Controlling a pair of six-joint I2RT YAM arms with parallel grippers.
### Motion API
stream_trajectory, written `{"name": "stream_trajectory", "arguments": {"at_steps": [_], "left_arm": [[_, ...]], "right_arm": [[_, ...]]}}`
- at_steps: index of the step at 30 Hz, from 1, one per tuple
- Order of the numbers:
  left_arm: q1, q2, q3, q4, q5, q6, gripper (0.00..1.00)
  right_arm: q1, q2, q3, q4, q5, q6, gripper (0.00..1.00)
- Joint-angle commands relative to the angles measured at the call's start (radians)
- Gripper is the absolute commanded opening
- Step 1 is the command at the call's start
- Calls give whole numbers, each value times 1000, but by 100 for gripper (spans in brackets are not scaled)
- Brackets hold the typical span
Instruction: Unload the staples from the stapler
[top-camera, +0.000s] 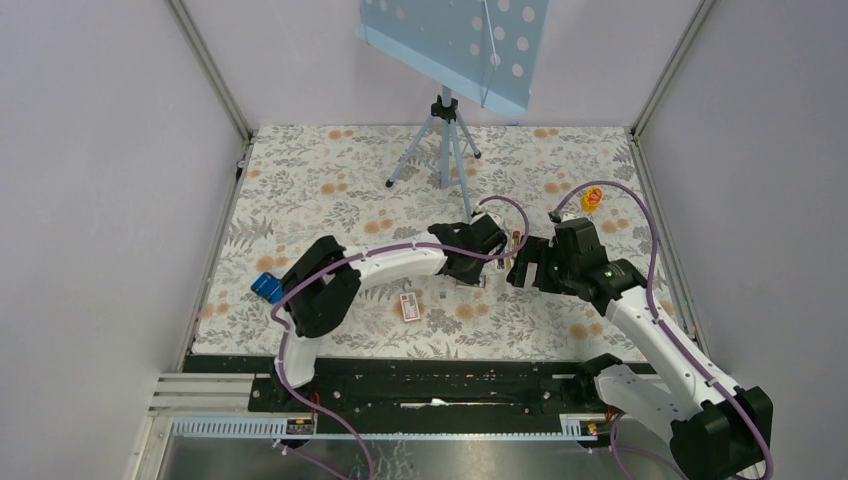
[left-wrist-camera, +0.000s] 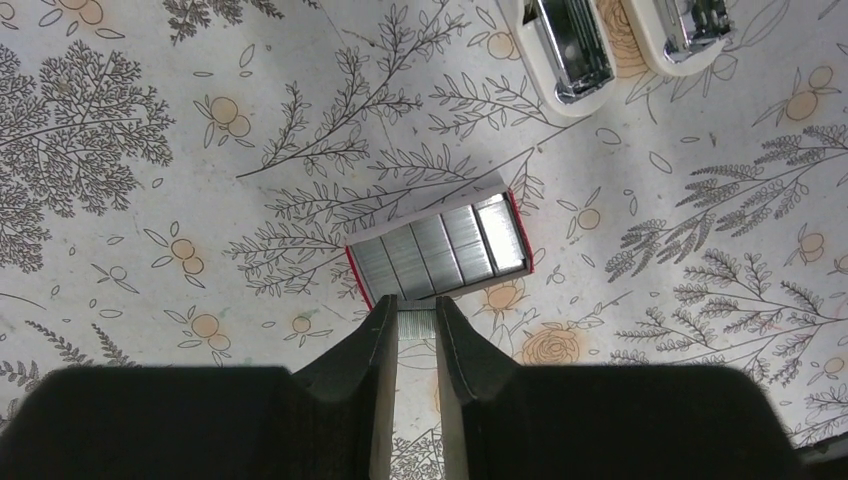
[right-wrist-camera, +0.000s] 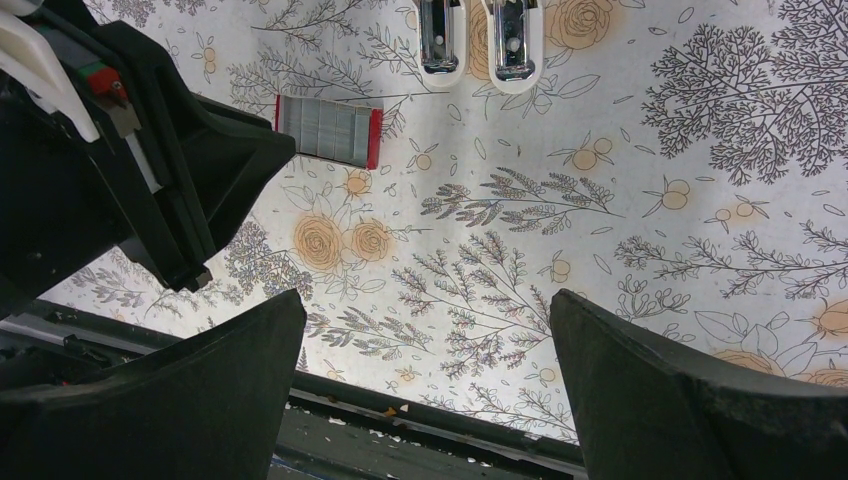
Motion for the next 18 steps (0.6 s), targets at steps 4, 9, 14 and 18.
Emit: {"name": "stream_trajectory", "arguments": {"at_steps": [4,9,14,18], "left_arm": [[13,25,18,36,-39,-10,22],[16,32,11,42,-40,-10,22],[18,33,6,45,-34,-11,23],[17,35,1,46,-30,-12,25]], "right_arm": [[-4,-2,2,-13,19,-4,100],[-5,4,3,-14,16,-5,100],[-4,6,3,-13,15,-6,100],[-4,6,1,-12,15,-6,100]]}}
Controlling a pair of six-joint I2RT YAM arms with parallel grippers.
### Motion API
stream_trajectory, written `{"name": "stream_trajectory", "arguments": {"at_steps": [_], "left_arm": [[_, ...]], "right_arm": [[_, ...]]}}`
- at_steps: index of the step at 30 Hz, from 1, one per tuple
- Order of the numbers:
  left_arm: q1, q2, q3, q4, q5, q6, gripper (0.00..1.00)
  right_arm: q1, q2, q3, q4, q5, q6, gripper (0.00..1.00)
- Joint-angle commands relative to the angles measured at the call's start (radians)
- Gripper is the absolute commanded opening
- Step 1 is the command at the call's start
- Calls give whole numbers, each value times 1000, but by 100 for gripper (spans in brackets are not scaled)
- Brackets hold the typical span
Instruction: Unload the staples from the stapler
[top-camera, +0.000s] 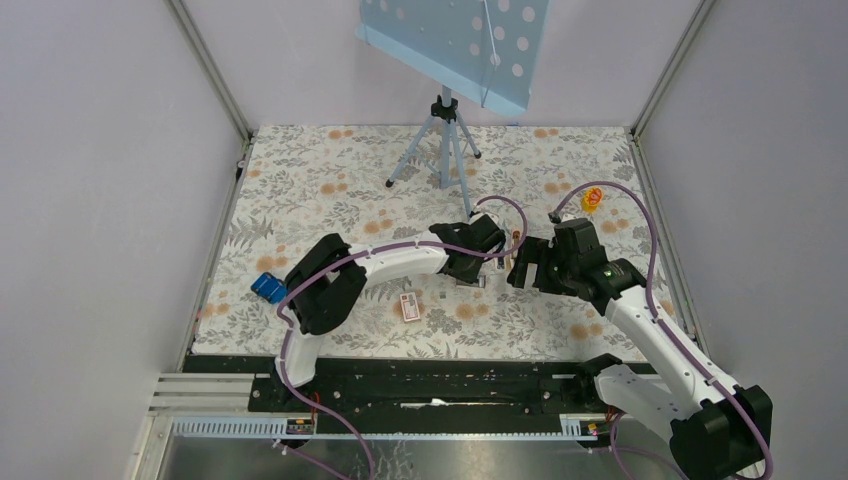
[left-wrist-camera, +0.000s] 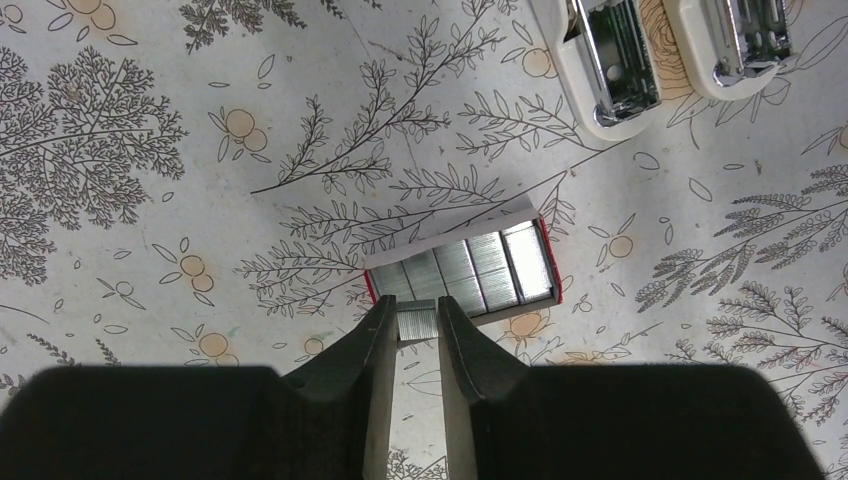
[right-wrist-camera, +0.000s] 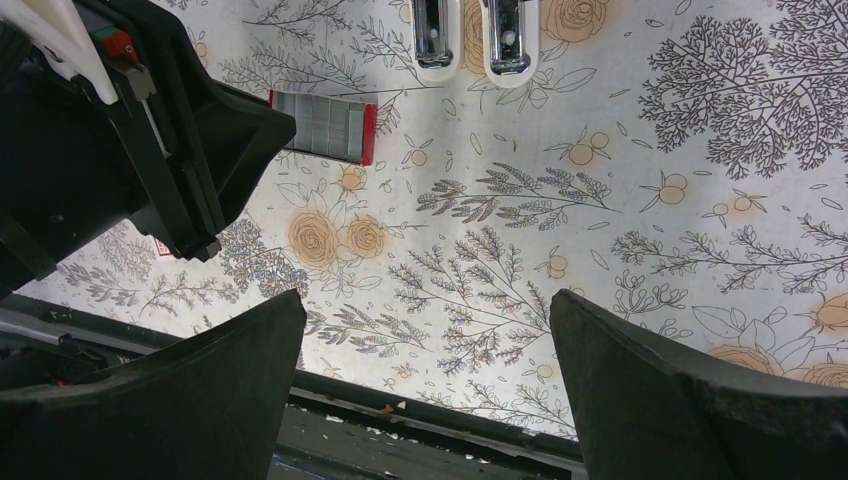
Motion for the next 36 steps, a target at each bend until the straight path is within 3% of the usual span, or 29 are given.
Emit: {"name": "stream_trajectory", "arguments": {"at_steps": [1,10,20,28,36], "left_arm": [[4,2,1,27,-10,-9,26],[4,-9,-10,29,-1,-10,29],[3,-124,-20,28,-39,-19,34],[10,-232,-169,36,-78,-78,36],[9,-277,-305,60,-75,-193,45]], "right_arm": [[-4,1,-1,-3,13,-4,100],[-4,3,-1,-3,10,-4,100],[-4,5,1,1,9,-4,100],[-4,10,-2,6,6,-2,100],[-5,25,0,21,-9,2,100]]}}
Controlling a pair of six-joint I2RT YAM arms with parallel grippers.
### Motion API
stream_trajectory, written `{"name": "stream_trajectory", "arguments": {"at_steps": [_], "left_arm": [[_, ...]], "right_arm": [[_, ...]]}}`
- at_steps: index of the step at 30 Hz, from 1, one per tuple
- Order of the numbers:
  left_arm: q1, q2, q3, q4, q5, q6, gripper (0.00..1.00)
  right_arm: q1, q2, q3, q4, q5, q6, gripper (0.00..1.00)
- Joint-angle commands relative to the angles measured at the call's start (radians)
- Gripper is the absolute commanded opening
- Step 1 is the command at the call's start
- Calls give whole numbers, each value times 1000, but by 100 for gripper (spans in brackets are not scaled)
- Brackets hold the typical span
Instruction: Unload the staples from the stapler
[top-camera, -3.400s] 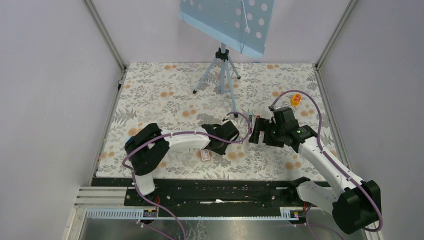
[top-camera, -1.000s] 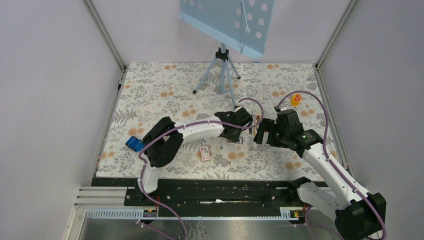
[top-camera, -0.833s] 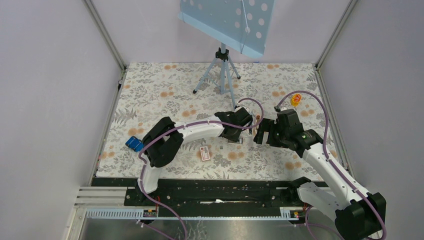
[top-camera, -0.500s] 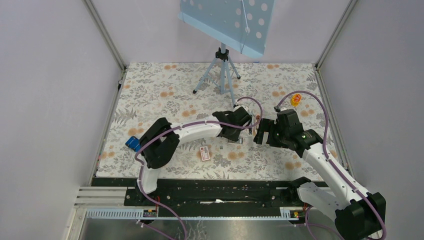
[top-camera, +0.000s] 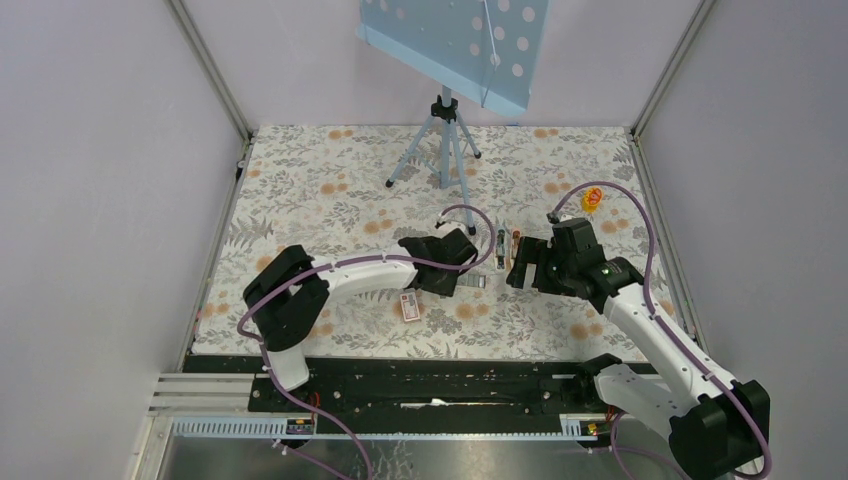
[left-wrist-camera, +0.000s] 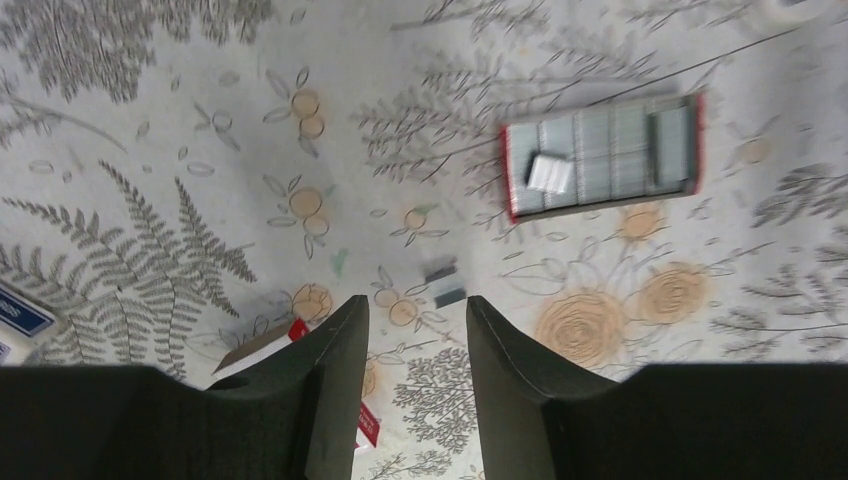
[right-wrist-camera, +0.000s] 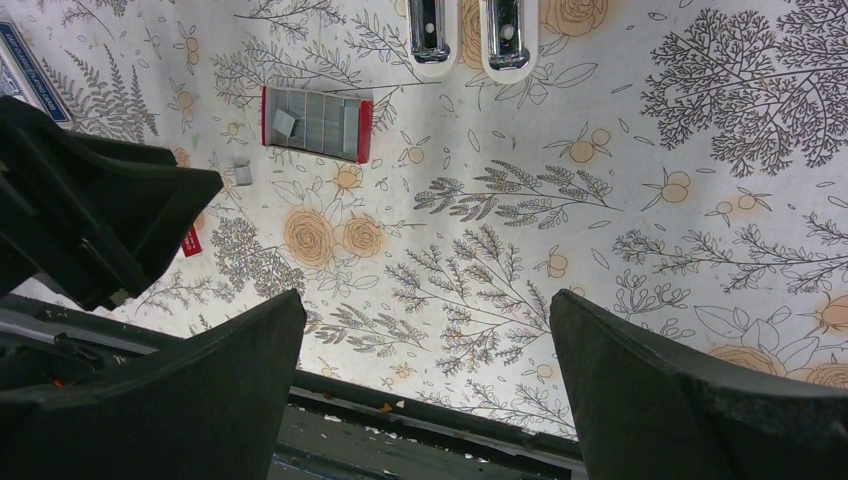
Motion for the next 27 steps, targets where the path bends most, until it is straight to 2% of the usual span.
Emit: {"name": "stream_trajectory", "arguments": {"at_steps": [1,15,27], "left_arm": [[4,-44,-42,37,-26,-83,45],[4,0,-20,62,4,-95,48],[-4,30,-33,62,25,-114,46]], "right_arm": [[-4,9,1,20,-9,2,100],[-5,0,-4,9,-3,-5,100],[-5,16,-7,20,-14,-8,100]]}}
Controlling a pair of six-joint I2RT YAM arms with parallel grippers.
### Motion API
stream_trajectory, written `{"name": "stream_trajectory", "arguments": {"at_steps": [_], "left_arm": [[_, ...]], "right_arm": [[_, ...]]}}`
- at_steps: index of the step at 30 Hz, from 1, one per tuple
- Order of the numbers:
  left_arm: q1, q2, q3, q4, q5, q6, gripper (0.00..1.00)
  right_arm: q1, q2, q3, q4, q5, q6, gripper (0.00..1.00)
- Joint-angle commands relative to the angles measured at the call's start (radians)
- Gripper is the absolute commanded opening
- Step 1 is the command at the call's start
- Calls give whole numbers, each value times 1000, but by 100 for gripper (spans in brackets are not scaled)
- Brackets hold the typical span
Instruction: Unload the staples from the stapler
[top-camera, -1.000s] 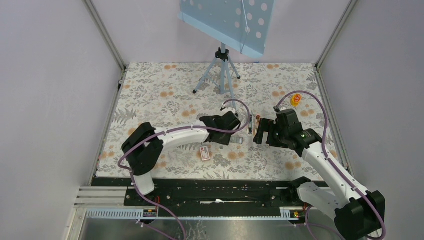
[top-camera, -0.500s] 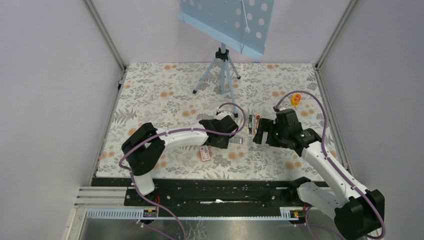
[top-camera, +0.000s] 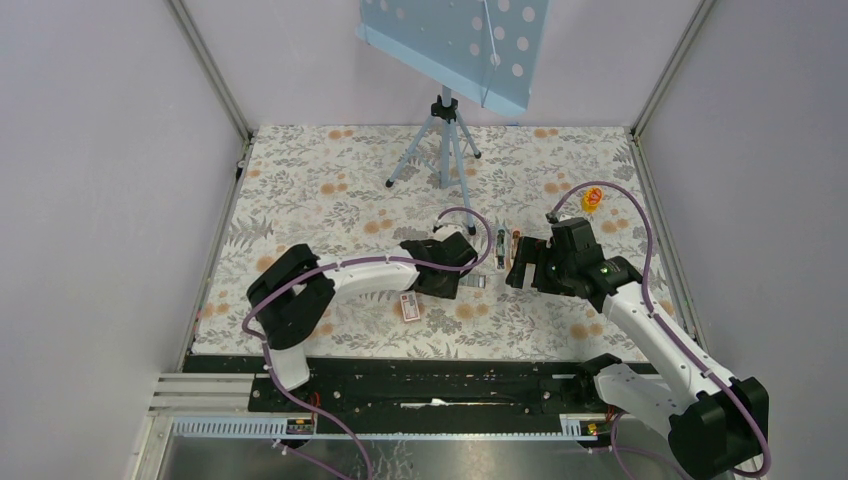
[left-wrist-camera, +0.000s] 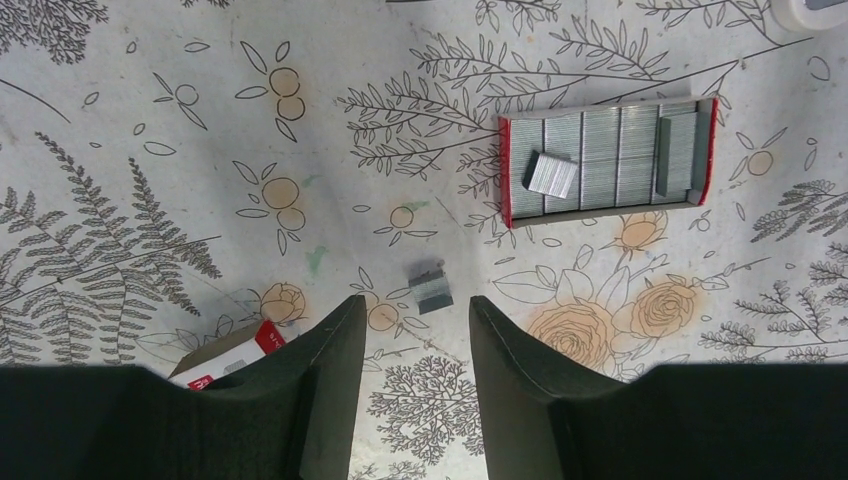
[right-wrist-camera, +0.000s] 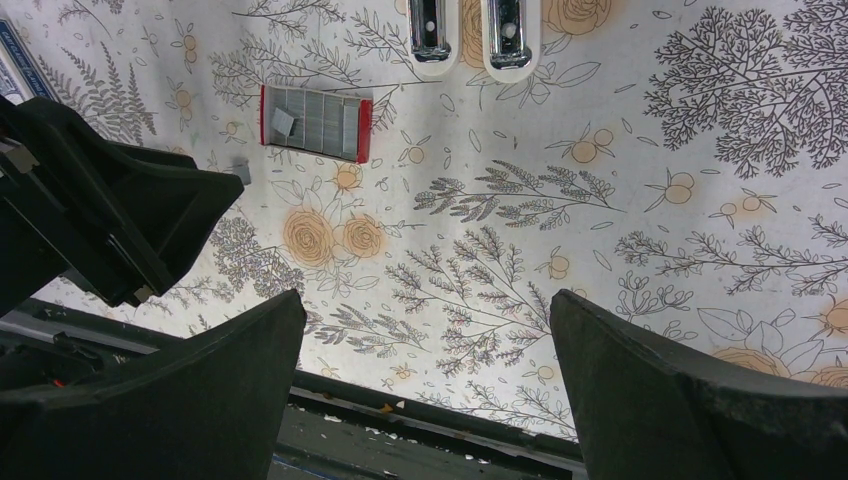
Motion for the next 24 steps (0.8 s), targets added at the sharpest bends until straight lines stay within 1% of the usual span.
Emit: {"name": "stream_trajectory", "arguments": {"at_steps": [1,12,20,24], "left_arm": [[-4,20,18,28,4,-16,46],[-12,65,9,27,1,-13,41],[-24,77,1,28,-3,-14,28],[-27,79,6,27,-5,-13,24]], "right_arm": [[-4,3,-6,12,-8,-8,100],[-4,6,-11,12,-7,-8,100],[-5,6,-16,15,-7,-4,100],[-4,3,-17,16,-6,-4,100]]}}
